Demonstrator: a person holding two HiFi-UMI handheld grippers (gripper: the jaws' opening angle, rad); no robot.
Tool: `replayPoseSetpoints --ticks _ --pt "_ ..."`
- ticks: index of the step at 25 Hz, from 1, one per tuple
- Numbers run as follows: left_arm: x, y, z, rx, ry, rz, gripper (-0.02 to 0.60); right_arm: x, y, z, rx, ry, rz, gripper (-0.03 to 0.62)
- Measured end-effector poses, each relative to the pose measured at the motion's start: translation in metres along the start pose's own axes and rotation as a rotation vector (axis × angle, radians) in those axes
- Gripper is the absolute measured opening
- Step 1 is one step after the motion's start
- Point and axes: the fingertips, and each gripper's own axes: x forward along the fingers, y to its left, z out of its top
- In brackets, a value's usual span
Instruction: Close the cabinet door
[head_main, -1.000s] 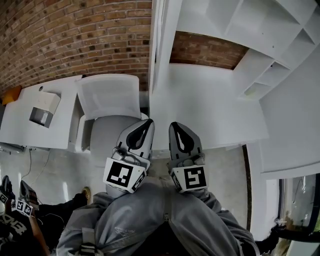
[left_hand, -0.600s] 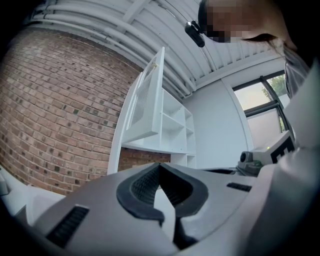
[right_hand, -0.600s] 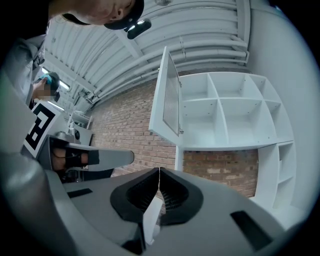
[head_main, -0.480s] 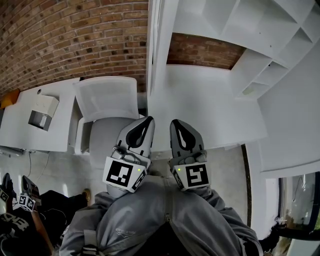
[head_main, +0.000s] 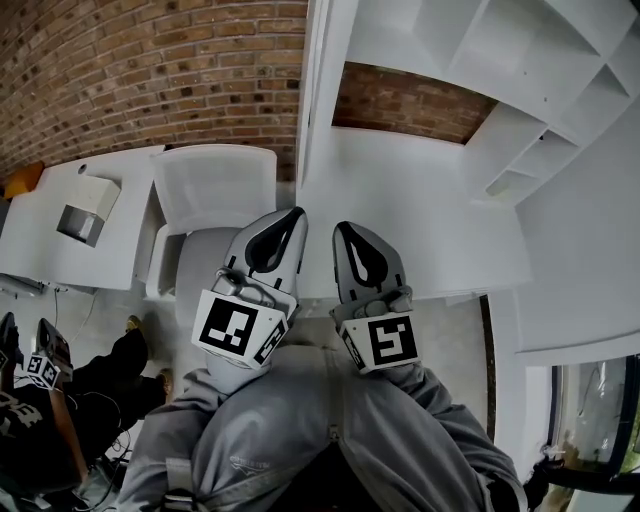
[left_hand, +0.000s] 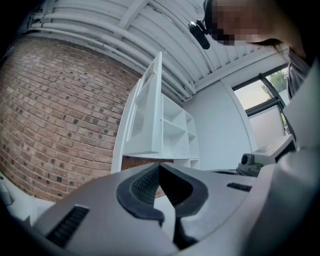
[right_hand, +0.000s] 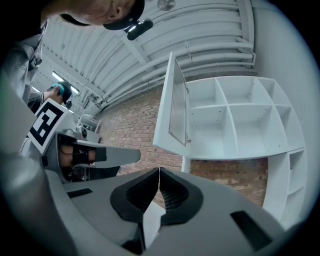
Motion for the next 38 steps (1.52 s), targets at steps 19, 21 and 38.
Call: replayPoseSetpoints --ticks 19,21,38 --pt "0.018 0.001 0.089 0.105 -0.131 -0.068 0.003 0.024 -0.020 0.090 -0.016 -0.161 0.013 0.028" --pt "0.018 0.004 0.098 0.111 -0.148 -0.066 0.003 0.026 -0.020 0.098 -0.028 -0.171 0.019 0.028" --pt "0.031 0.009 0.147 0.186 -0.194 -0.108 0.003 0.043 -0.018 0.169 -0.121 -0.259 0.096 0.029"
